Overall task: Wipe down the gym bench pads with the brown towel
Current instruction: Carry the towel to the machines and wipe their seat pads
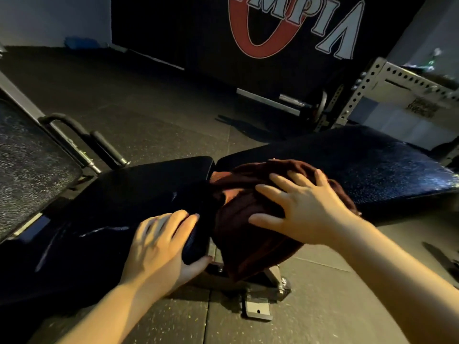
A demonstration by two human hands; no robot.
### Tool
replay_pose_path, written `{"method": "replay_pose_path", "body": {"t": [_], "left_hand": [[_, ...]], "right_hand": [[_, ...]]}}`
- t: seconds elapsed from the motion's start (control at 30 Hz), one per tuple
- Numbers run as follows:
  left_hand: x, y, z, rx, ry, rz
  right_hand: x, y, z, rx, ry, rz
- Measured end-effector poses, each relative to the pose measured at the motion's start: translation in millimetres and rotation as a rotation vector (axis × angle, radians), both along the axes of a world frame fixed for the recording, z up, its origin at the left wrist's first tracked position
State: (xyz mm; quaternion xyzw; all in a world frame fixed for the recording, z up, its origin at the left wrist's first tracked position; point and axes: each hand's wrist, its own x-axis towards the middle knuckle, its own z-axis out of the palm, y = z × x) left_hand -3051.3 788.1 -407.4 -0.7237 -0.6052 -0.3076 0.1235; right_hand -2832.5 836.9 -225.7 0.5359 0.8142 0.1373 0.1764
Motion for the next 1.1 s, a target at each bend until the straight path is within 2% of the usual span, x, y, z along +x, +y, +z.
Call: {"method": "replay_pose_path", "body": {"t": [0.17,0.27,0.4,0.6,0.8,0.93,1.1], "left_hand": [[3,-1,-2,-0.055,0.002,0.013],[5,-1,-3,-0.032,-0.008,0.008],[8,-1,-6,0.049,-0.037,0.008],[8,-1,-7,0.199,-0.044,0.014],[6,-1,-11,0.229,-0.106,-0.007],[2,-3,-10,0.251,-0.05,0.028],[4,-8,-3,0.223,-0.083,0.029]], "right_hand": [[74,-1,50,0.144,-0.012,-0.238],[75,0,53,0.164,-0.032,-0.3],[38,12,32,0.114,0.02,-0.249],[-37,46,-12,0.013,-0.01,-0.213],[-94,31,-58,-0.092,0.0,-0.01],[-68,19,-46,-0.064,0.092,0.036],[5,14,3,0.032,0.063,-0.128]]}}
